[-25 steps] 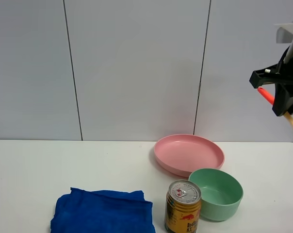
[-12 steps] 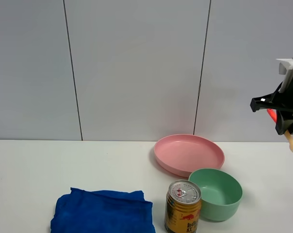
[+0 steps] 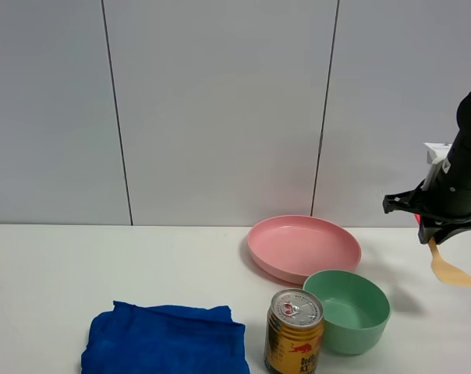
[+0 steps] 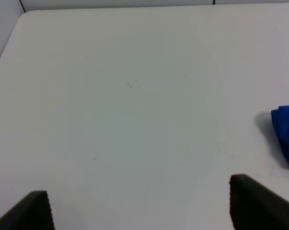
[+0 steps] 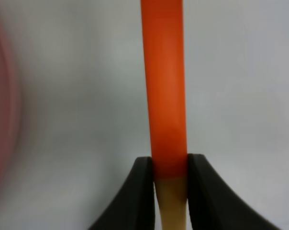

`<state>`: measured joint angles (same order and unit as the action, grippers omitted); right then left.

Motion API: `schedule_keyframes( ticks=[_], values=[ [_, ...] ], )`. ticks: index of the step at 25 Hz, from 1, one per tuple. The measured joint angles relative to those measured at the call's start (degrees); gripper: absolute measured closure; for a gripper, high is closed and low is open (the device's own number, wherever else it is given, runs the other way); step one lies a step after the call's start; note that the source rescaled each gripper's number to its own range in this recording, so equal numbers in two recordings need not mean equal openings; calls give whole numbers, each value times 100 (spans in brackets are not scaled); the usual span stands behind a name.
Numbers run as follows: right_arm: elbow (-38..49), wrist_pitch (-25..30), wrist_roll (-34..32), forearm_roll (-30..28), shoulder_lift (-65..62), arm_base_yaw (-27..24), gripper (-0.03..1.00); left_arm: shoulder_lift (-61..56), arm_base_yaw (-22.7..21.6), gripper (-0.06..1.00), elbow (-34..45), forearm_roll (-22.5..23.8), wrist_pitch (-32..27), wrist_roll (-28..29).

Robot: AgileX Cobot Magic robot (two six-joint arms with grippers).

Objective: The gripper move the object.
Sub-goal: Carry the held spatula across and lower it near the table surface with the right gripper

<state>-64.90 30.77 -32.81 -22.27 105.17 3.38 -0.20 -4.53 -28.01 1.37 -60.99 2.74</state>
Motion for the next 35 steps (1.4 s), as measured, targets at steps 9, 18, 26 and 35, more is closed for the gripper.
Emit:
schedule_keyframes(
  ticks=[9, 18, 26, 35],
  values=[
    [-876, -94, 0, 51, 659, 0, 97, 0, 0, -6, 0, 0, 0, 11],
    [-1519, -37, -6, 184, 1510, 0, 97, 0, 0, -6, 0, 0, 0, 6],
    [-1593, -559, -17, 202, 1818, 0, 97, 0, 0, -6, 0, 0, 0, 0],
    [-1593, -831, -17, 202, 1818, 0, 90, 0, 0, -6, 0, 0, 0, 6]
  ],
)
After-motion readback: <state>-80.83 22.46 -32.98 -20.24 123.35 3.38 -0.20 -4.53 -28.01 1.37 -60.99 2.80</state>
